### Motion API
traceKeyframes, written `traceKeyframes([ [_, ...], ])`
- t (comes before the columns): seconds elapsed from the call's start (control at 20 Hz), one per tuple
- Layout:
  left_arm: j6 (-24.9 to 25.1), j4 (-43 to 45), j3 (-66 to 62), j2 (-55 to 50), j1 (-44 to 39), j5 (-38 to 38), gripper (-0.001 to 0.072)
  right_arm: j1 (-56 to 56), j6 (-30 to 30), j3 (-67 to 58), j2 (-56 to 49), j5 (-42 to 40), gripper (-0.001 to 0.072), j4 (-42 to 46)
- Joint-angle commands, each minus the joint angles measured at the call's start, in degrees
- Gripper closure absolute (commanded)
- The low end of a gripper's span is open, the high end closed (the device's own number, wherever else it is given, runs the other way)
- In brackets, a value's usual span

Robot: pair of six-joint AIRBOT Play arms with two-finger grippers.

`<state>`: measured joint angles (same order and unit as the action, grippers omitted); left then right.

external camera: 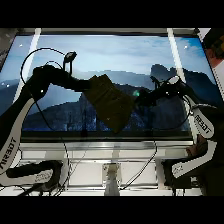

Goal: Fold the clothes and pants, and hang the long-sleeved shirts on hangers.

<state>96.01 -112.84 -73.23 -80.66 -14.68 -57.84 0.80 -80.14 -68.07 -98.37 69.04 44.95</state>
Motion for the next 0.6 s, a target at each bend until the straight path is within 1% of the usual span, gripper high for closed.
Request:
traceKeyframes([
  [0.0, 0.02, 0.04, -0.02, 0.17, 0.09, 1.31, 0.0695, 0.98, -0.37, 0.04, -2.03, -1.77, 0.0377, -1.6],
  [0.05, -0.11, 0.02, -0.04, 0.44, 0.37, 2.75, 0.0696, 1.11, -0.39, 0.02, -2.43, -2.29, 0.0376, -1.66],
  [0.15, -1.99, 0.07, -0.04, 1.09, 0.96, 5.64, 0.0696, 1.46, -0.39, 0.02, -2.95, -3.69, 0.0376, -2.58],
  [0.35, -2.14, 0.5, -0.07, 1.81, 2.95, 10.64, 0.0695, 4.17, -0.31, 0.02, -3.58, -7.65, 0.0381, -4.61],
  [0.4, -2.14, 0.48, -0.07, 1.84, 4.07, 11.23, 0.0695, 5.22, 0.11, -0.04, -3.58, -8.92, 0.0442, -4.63],
  [0.45, -2.16, 0.48, -0.07, 1.88, 5.55, 11.63, 0.0695, 6.29, 0.28, -0.15, -3.58, -10.1, 0.0579, -4.63],
  [0.5, -2.16, 0.48, -0.07, 2.05, 7.23, 11.69, 0.0695, 7.13, 0.26, -0.15, -3.52, -11.21, 0.0677, -4.9],
  [0.55, -2.16, 0.46, -0.07, 2.36, 9.29, 11.67, 0.0695, 7.58, 0.24, -0.15, -3.39, -11.87, 0.0678, -5.11],
])
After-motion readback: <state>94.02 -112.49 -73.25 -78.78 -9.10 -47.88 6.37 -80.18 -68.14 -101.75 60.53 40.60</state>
